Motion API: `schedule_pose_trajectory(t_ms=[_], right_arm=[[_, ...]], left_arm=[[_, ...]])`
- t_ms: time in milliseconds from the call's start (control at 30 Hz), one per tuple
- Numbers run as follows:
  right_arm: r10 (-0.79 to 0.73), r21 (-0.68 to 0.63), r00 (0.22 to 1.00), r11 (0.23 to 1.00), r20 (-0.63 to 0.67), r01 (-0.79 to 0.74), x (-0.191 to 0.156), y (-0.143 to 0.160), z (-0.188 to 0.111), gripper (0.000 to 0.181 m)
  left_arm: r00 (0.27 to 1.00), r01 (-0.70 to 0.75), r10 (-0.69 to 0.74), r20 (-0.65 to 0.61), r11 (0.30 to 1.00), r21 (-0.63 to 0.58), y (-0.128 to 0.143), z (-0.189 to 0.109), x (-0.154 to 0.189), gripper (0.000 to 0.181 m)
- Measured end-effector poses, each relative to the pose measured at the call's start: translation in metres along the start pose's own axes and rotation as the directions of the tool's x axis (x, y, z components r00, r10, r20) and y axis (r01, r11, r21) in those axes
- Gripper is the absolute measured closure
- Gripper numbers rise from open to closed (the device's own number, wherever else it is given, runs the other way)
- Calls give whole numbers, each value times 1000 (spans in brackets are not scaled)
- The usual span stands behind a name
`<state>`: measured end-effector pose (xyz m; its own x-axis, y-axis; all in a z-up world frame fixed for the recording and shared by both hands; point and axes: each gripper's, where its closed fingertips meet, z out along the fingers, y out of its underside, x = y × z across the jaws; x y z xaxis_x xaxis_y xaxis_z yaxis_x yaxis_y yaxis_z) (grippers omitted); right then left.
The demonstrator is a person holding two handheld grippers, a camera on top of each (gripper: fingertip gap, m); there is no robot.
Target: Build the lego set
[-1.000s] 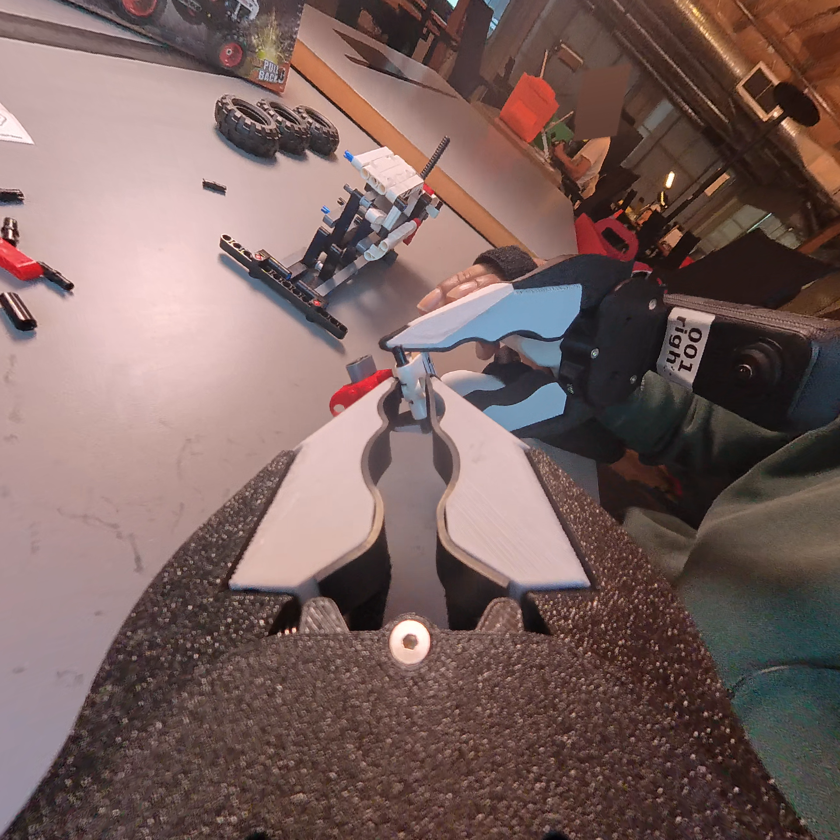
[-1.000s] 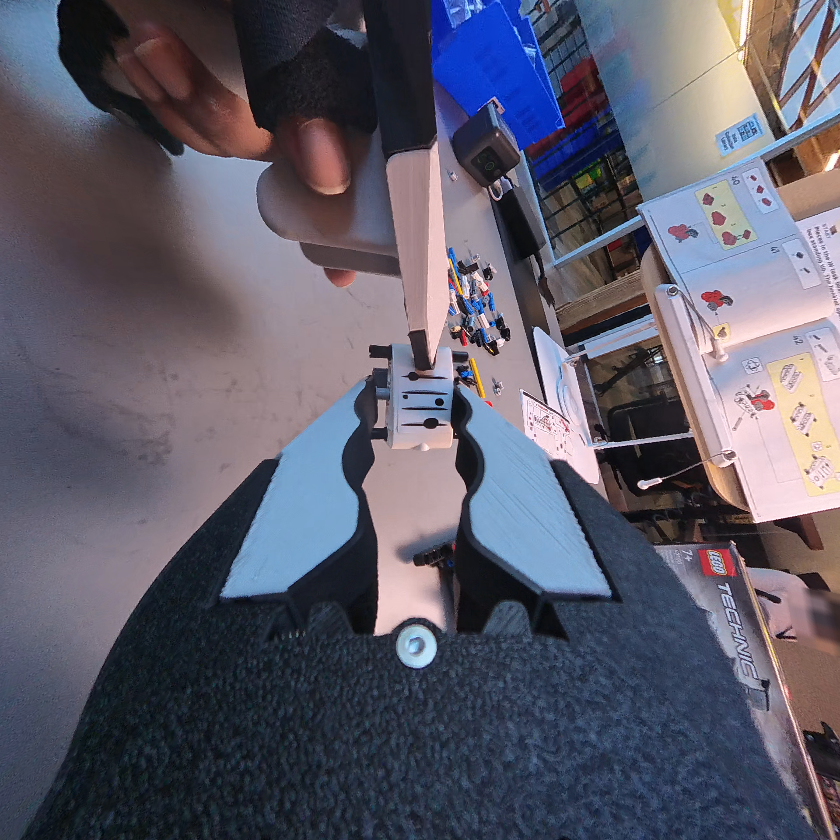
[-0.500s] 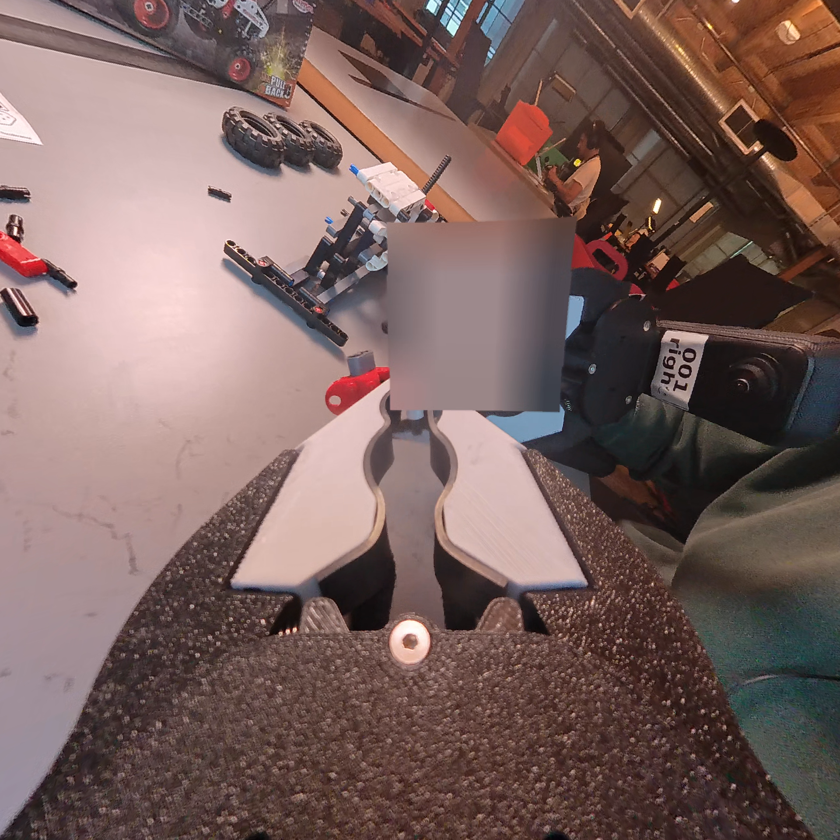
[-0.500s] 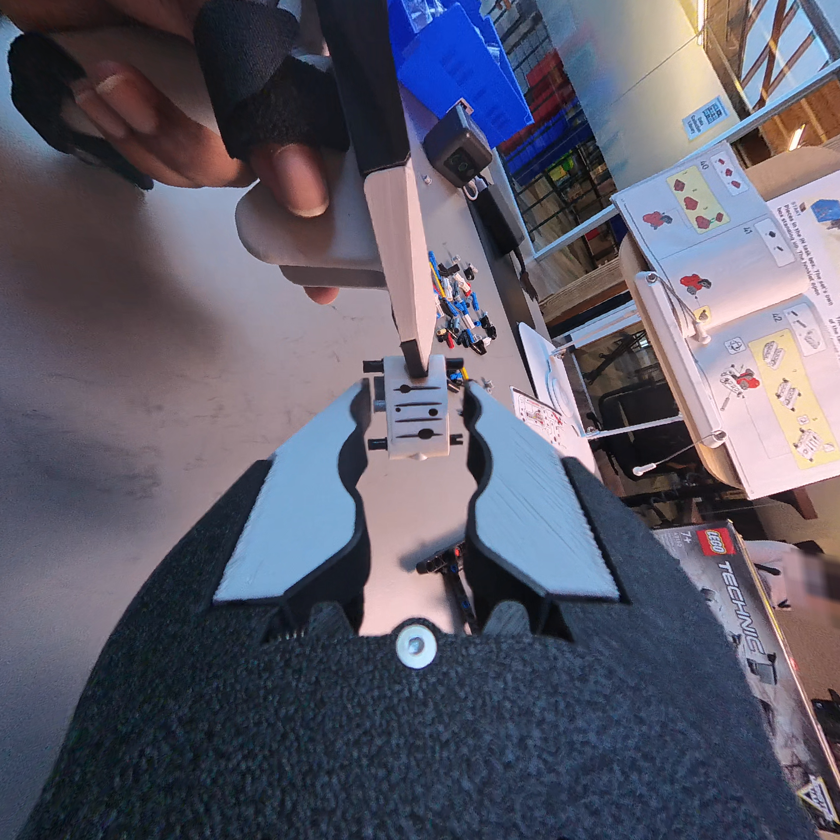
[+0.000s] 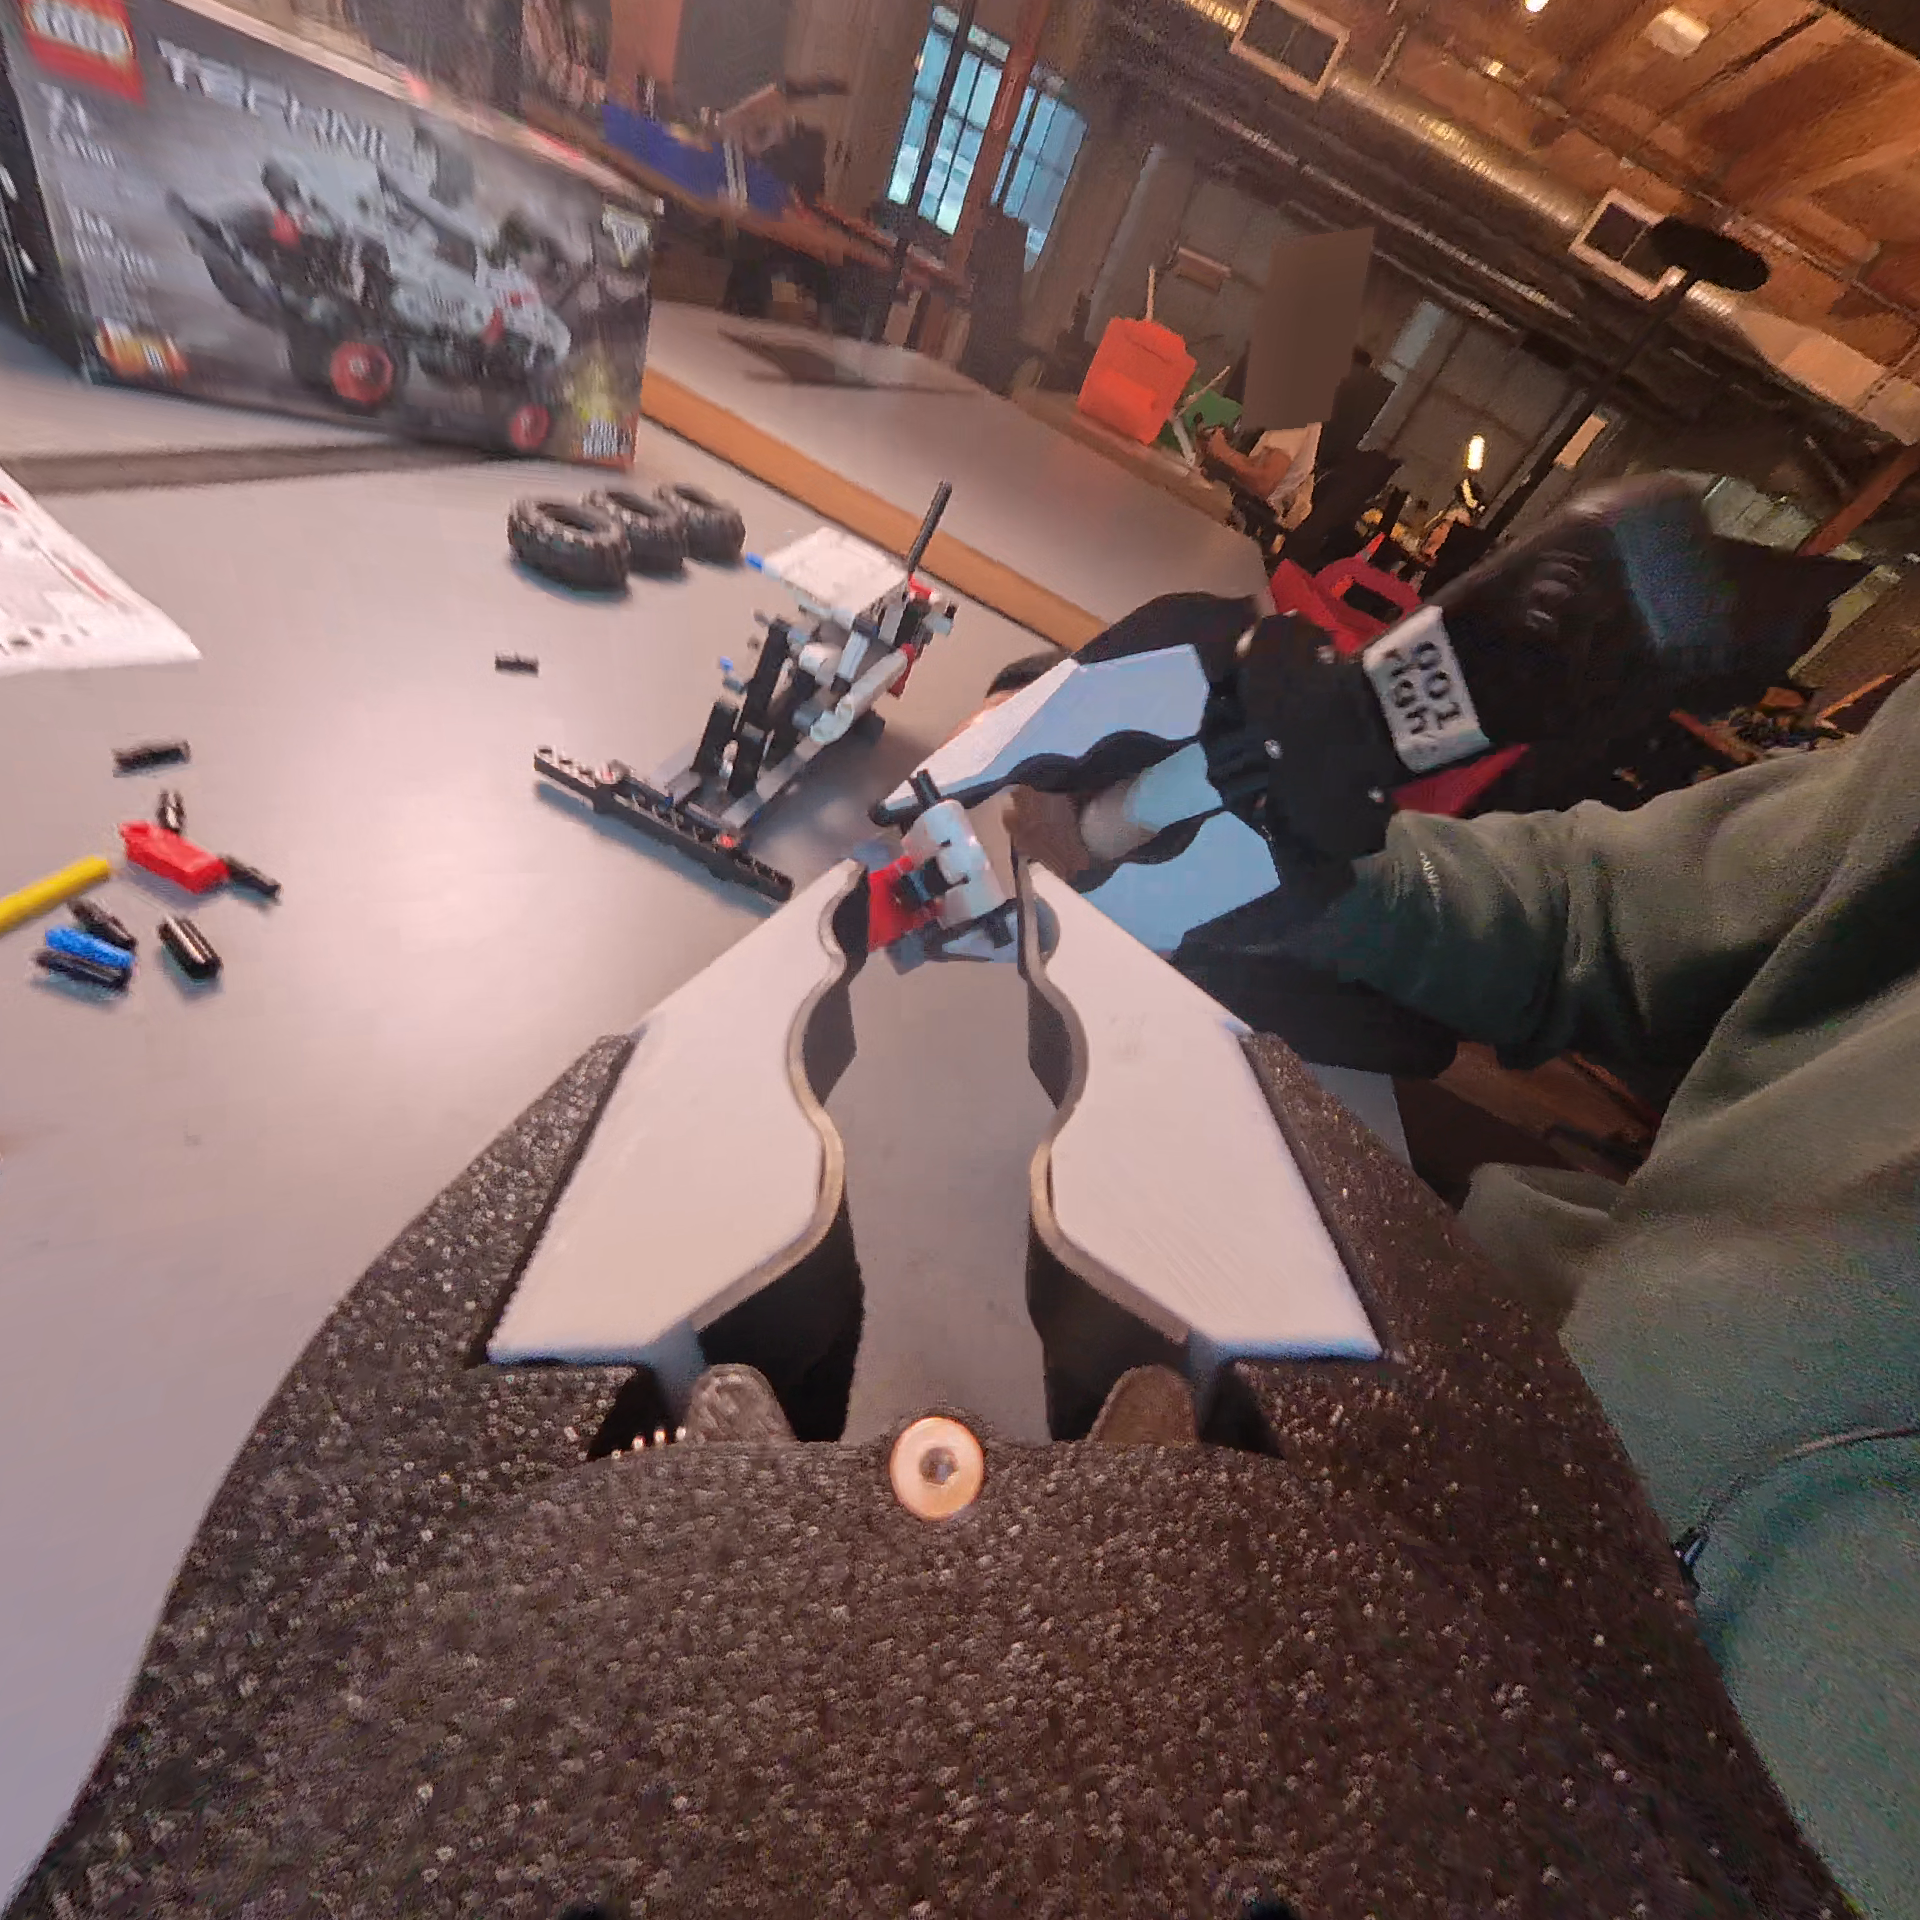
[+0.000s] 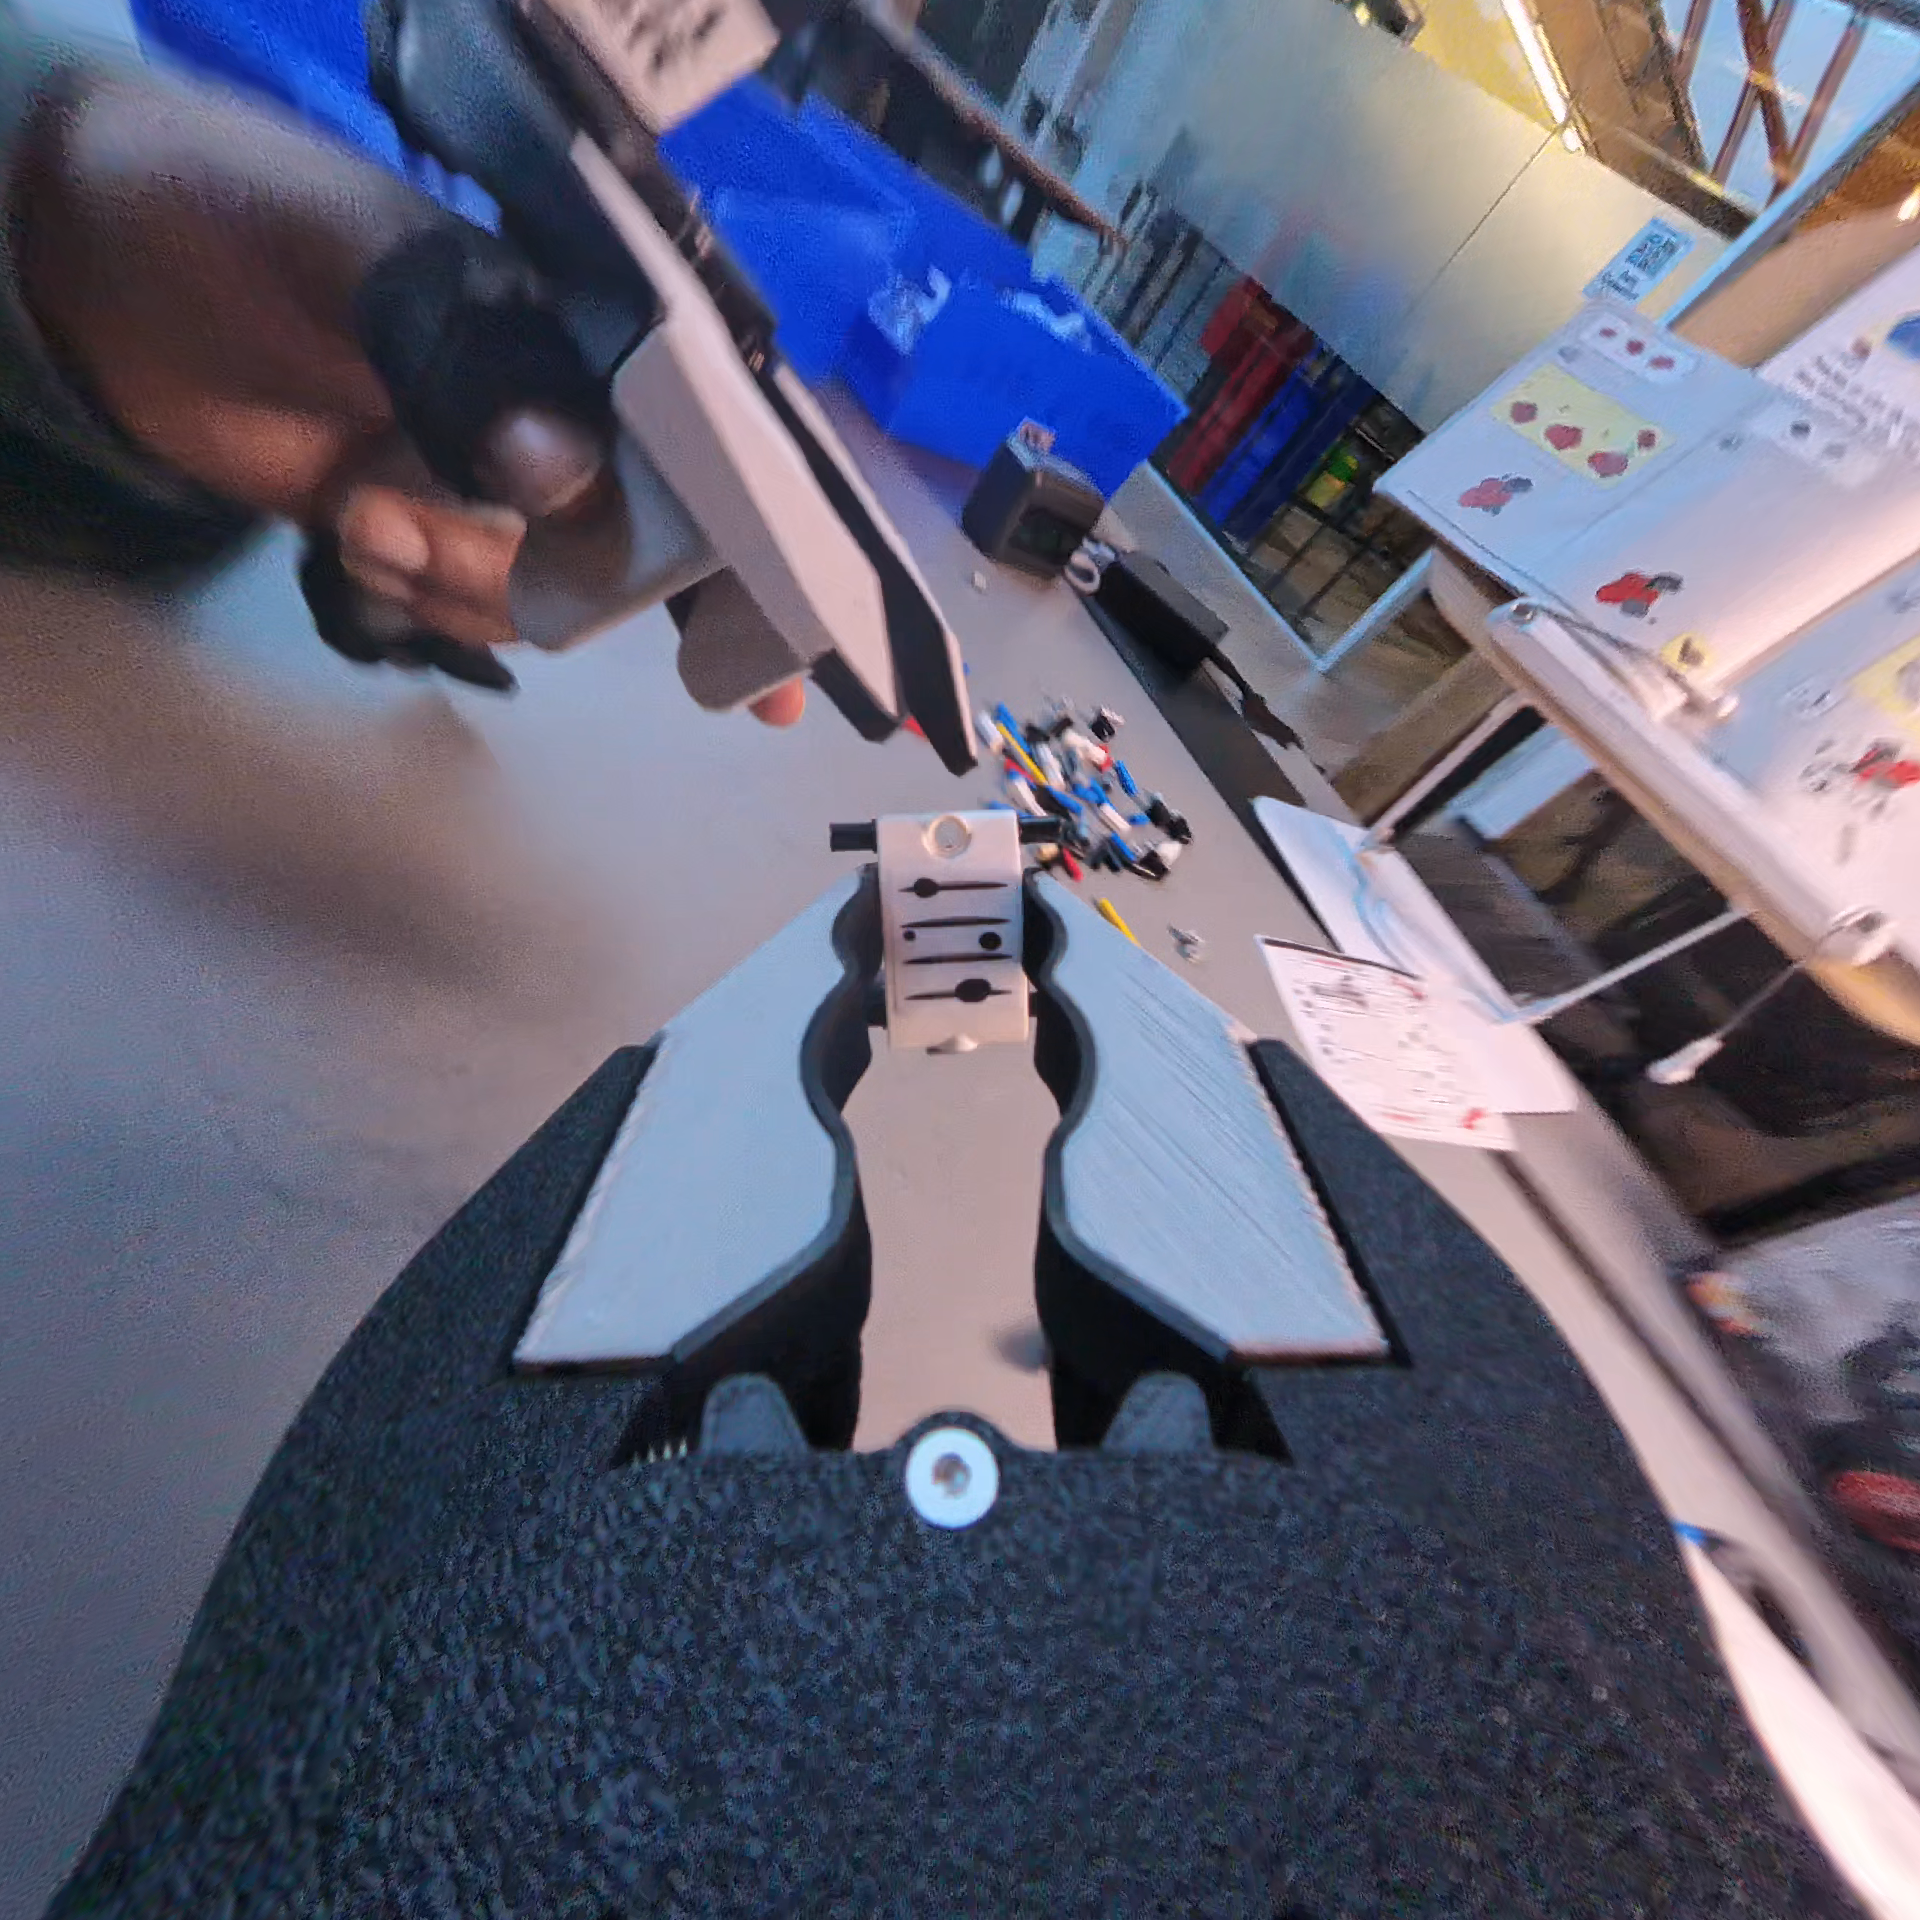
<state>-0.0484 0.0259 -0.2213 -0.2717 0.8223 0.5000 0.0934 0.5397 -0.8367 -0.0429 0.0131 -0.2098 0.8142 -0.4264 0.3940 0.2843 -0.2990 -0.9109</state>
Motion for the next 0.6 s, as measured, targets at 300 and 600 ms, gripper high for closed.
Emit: schedule_pose_trajectory(t_ms=[300, 600], right_arm=[[733, 190, 408, 366, 545, -911, 39, -44, -36, 154], [736, 46, 275, 316, 618, -948, 13, -43, -23, 155]], left_arm=[[990, -40, 44, -133, 999, 32, -7, 0, 19, 135], [964, 97, -90, -252, 995, 16, -8, 13, 35, 147]])
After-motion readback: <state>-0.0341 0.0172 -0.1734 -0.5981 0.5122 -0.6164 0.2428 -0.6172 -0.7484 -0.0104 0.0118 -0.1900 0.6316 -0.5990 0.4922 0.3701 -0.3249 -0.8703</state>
